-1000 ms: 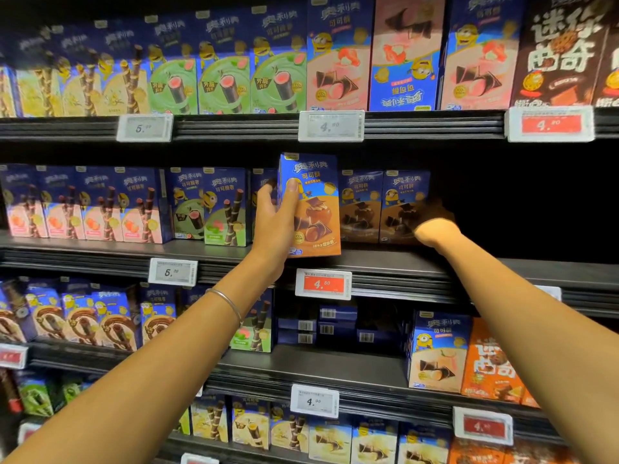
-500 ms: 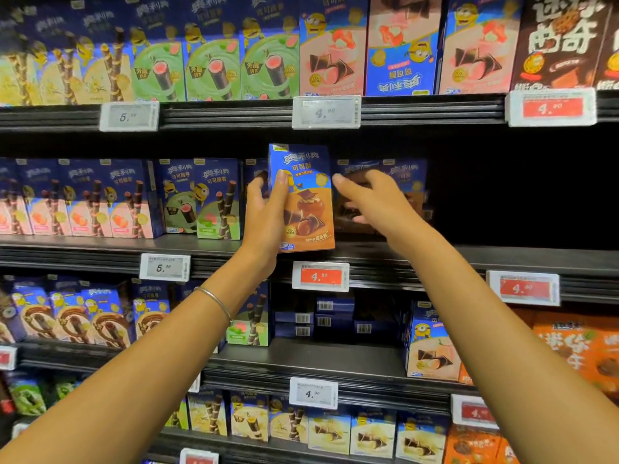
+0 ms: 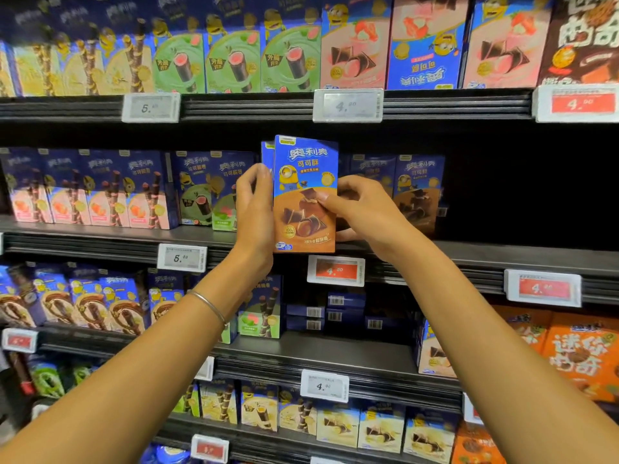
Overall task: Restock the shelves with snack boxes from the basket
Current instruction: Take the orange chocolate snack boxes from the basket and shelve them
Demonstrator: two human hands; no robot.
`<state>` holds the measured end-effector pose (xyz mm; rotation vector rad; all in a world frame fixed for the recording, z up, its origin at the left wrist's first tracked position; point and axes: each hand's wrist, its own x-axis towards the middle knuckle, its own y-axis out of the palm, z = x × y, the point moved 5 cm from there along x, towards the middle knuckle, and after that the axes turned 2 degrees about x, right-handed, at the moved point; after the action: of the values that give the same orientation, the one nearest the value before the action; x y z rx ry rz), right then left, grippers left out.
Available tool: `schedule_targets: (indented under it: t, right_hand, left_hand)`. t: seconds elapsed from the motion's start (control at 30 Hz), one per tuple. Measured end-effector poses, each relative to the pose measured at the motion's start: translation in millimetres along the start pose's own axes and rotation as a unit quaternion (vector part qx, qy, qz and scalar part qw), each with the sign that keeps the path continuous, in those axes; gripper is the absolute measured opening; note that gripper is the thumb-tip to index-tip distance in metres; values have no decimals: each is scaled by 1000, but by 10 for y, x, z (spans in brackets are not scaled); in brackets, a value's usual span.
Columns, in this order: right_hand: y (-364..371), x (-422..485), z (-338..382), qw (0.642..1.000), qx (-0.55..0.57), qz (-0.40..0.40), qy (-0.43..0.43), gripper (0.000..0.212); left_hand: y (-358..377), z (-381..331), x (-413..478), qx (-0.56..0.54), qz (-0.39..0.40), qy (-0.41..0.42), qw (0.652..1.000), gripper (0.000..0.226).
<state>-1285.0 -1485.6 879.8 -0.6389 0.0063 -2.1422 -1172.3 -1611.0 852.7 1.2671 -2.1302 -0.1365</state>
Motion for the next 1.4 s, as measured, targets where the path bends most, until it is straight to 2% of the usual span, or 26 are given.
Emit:
schedule_targets:
  t: [0.07, 0.13, 0.27, 0.33, 0.4, 0.47, 0.57, 0.77, 0.9, 1.17, 1.4]
  right_hand:
    - [15, 6, -2, 1000, 6, 5, 5, 29]
    - [-33, 25, -7, 1000, 10, -3, 8, 28]
    - [-321, 155, -75, 997, 11, -80, 8, 22]
    - [-492, 246, -166, 988, -64, -142, 12, 31]
    - [-604, 321, -262, 964, -178, -194, 21, 43]
    - [-618, 385, -359, 948, -235, -213, 30, 37]
    - [-580, 482, -503, 947, -237, -211, 54, 26]
    - [-476, 631, -567, 943, -266, -184, 78, 27]
    - [-381, 667, -552, 934, -295, -176, 99, 14]
    - [-260, 780, -564, 935, -299, -153, 111, 24]
    - [-194, 776, -530, 932, -316, -146, 97, 11]
  left_hand:
    - [-118, 13, 51, 22, -42, 10, 999, 24]
    - [-245, 5, 104, 53, -78, 22, 995, 22]
    - [-470, -81, 199, 75, -103, 48, 991, 16]
    - [-553, -111, 228, 67, -109, 42, 991, 9]
    - [-608, -129, 240, 66, -112, 35, 991, 5]
    - [-640, -147, 240, 66, -117, 31, 990, 5]
    - [-658, -160, 228, 66, -122, 20, 990, 11]
    - [-654, -145, 203, 84, -108, 10, 990, 16]
    - [-620, -157, 185, 104, -84, 10, 991, 16]
    - [-564, -190, 166, 137, -54, 22, 989, 25]
    - [-551, -165, 155, 130, -47, 18, 990, 20]
